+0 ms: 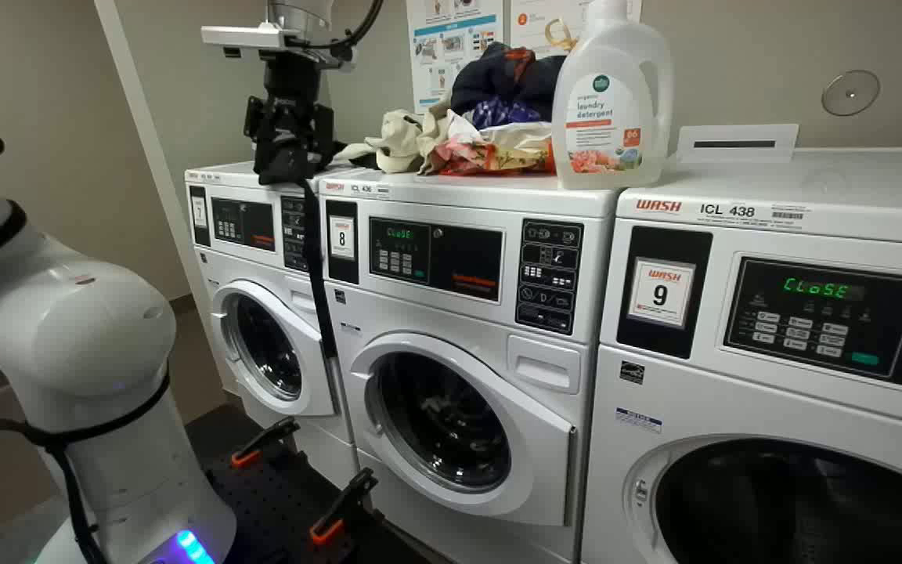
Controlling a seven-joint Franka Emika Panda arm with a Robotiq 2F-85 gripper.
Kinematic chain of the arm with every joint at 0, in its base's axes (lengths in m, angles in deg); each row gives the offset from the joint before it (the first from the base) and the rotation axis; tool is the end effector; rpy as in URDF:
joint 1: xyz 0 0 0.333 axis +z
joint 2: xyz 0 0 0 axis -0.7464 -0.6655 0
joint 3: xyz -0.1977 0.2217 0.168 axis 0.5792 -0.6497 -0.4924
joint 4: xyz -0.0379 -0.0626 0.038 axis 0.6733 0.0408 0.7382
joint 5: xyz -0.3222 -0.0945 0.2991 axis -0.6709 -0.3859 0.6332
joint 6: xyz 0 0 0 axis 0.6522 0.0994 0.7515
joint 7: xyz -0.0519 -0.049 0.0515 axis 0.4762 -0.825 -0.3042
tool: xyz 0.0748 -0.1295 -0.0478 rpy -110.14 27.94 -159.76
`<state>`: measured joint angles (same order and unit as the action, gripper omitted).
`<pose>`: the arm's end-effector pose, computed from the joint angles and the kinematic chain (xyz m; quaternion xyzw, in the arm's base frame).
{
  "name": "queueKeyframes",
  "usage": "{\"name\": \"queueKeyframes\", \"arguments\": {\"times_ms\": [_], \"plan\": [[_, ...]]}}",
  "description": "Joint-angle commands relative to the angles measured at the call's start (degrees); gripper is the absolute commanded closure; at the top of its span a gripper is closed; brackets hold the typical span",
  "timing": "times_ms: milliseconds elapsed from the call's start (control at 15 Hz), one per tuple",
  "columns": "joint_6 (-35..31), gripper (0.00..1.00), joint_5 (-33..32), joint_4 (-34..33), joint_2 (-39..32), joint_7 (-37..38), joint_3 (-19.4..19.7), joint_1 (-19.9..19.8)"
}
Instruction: Open the object from the washing machine
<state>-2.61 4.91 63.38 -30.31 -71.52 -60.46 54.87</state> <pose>0.3838 0.0882 0.5283 -0.9832 -0.1106 0.1330 0.0587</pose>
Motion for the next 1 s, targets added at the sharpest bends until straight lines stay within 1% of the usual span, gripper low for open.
{"name": "queueKeyframes", "arguments": {"times_ms": [0, 200, 467, 667, 933], "plan": [[0.16, 0.00, 0.16, -0.16, -0.05, -0.19, -0.43, -0.55], [-0.92, 0.00, 5.11, 2.06, 1.90, 0.42, 0.95, -0.90], [-0.42, 0.00, 16.30, 4.38, 3.69, -0.66, 4.67, -2.29], [0.18, 0.00, 22.51, 8.53, 6.51, -2.41, 8.65, -4.79], [0.12, 0.00, 29.05, 16.17, 9.96, -5.80, 13.99, -9.77]]}}
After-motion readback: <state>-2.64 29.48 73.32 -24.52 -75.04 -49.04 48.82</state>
